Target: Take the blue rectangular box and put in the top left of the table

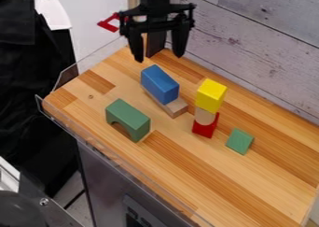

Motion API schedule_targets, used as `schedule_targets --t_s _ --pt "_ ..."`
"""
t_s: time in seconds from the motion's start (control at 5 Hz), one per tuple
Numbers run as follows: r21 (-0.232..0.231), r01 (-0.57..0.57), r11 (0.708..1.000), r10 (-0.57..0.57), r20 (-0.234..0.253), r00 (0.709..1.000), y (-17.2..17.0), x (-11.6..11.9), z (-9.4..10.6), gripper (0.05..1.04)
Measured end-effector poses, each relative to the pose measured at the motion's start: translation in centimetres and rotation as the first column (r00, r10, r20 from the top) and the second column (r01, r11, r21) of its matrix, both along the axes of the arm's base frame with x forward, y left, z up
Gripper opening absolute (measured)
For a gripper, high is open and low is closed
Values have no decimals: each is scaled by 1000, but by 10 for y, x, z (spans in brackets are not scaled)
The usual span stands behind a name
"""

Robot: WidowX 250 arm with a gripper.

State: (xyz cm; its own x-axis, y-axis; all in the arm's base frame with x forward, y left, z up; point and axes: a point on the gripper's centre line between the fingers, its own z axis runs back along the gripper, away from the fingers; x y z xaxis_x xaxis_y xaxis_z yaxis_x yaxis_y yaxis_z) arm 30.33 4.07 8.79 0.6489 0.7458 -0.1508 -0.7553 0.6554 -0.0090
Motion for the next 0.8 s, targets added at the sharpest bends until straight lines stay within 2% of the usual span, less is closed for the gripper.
schedule_targets --t_s 0.2,0.4,0.6,0.8 --pt "1 241 971 -241 8 971 -12 -17 15 1000" --pt "-32 477 878 -476 34 879 -25 -35 20 1000" --pt "-49 598 800 -596 46 802 -26 -43 26 1000" --pt "-49 630 775 -629 49 776 -34 -43 26 1000"
